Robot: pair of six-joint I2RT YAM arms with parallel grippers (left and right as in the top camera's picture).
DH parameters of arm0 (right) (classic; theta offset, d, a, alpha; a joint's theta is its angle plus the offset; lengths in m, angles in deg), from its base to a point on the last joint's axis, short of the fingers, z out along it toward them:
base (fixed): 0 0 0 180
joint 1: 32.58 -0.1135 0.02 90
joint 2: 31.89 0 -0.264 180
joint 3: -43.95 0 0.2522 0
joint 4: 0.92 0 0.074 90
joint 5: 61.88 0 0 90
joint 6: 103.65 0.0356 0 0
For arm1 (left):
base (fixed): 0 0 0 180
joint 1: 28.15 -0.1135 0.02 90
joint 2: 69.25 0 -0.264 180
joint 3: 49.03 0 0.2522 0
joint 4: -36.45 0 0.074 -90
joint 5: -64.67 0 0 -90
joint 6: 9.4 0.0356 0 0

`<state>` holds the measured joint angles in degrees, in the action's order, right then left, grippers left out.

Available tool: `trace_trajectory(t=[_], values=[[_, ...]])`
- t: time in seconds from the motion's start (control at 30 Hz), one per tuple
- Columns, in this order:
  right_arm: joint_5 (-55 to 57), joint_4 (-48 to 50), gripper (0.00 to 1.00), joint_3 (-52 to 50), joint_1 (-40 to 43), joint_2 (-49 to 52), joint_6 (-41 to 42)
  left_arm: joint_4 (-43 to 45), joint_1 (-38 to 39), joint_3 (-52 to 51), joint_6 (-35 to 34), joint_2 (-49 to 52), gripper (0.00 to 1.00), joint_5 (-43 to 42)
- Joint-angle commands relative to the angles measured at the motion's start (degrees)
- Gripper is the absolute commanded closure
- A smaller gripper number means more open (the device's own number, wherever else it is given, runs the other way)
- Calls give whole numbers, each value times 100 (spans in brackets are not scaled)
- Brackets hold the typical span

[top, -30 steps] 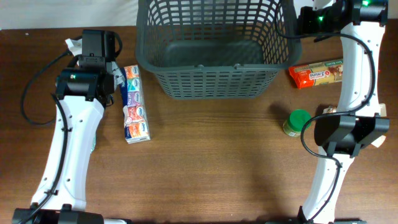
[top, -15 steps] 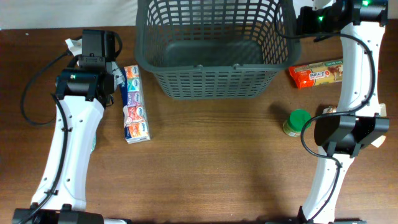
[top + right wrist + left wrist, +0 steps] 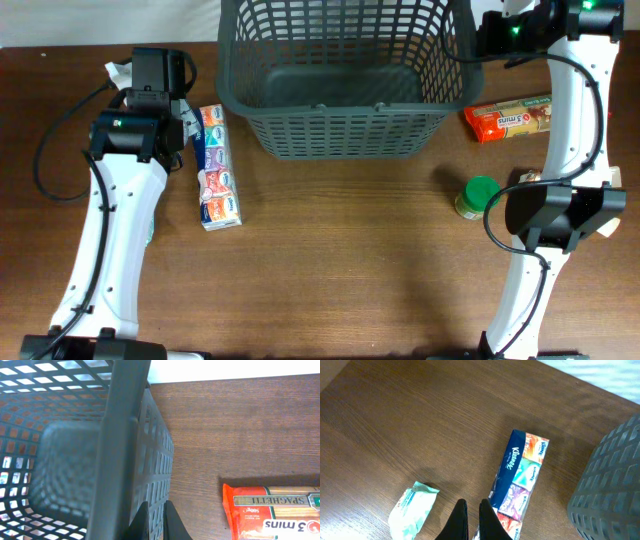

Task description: Pack container

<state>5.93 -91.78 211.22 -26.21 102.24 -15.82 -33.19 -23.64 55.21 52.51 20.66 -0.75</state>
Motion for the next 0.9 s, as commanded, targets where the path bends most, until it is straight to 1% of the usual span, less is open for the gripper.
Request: trace_trajectory(t=[0.0,0.07,0.1,0.13,0.2,0.27,0.3,0.33,0.37,0.43,0.63,0.73,0.8,0.83,0.87], values=[[-26,15,96,2,-120,42,-79,-28,-24,76,96,52,98,-42],[157,17,95,2,-111,42,-76,-50,-24,76,96,52,98,-42],[195,17,91,2,-103,42,-76,-55,-24,76,98,52,98,-39],[190,20,81,2,-87,42,-74,-55,-24,76,98,52,98,-39],[186,44,67,2,-50,42,-35,-55,-24,76,98,52,96,-39],[188,79,31,2,-11,39,-35,-55,-24,76,98,52,94,-39],[188,94,22,4,17,39,-35,-55,-24,76,98,52,91,-39],[188,107,17,7,48,39,-33,-55,-24,76,101,52,90,-39],[188,111,10,20,76,39,-33,-55,-24,76,105,52,89,-39],[188,118,7,46,136,37,-28,-52,-24,76,144,52,88,-37],[188,120,5,210,420,11,186,-52,-24,76,208,52,89,-37],[212,81,1,262,612,-50,258,-52,-24,76,208,52,87,-37],[299,48,1,273,765,-120,385,-48,-24,76,208,52,88,-28],[339,26,1,273,839,-160,428,-46,-24,76,210,52,86,-13],[341,-11,1,275,914,-201,439,-28,-24,76,278,52,82,13]])
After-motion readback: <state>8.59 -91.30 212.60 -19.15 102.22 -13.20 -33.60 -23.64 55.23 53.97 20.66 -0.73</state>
